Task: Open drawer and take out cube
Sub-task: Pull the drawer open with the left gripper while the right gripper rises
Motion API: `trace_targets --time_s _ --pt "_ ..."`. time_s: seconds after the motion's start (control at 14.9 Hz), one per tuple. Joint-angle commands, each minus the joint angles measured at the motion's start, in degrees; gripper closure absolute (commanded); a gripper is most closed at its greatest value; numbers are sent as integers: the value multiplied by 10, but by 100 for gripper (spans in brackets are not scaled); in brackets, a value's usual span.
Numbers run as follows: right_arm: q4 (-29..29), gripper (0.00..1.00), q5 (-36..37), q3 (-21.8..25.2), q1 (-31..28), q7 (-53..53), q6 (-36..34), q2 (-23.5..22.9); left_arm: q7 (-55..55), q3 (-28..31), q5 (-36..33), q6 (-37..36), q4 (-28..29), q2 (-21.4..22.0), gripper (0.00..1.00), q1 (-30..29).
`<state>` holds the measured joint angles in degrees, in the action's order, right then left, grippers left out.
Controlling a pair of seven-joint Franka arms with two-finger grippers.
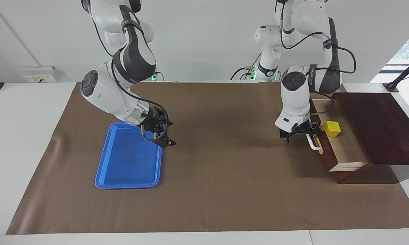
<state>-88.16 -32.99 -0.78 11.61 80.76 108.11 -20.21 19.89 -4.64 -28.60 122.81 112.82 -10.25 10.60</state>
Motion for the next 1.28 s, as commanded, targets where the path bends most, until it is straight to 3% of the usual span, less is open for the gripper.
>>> trace_targets --time_s 0.0,0.13,0.4,0.67,0.94,1.21 --pt "-24 0 -11 0 3 -10 -6 11 18 3 21 -13 -1 1 0 27" --pt "-43 0 -16 -1 4 -8 -4 24 19 3 35 -13 -3 1 0 31" --pt "-90 0 -96 0 -7 -8 19 47 29 4 38 -21 -10 1 0 38" --pt "-98 0 -111 2 -8 -7 25 49 28 4 64 -119 -120 -31 0 38" --pt "-98 0 -122 2 -12 1 24 50 42 8 125 -195 -198 -33 0 32" --pt "-98 0 -124 3 -12 21 40 52 114 19 179 -204 -226 -21 0 -25"
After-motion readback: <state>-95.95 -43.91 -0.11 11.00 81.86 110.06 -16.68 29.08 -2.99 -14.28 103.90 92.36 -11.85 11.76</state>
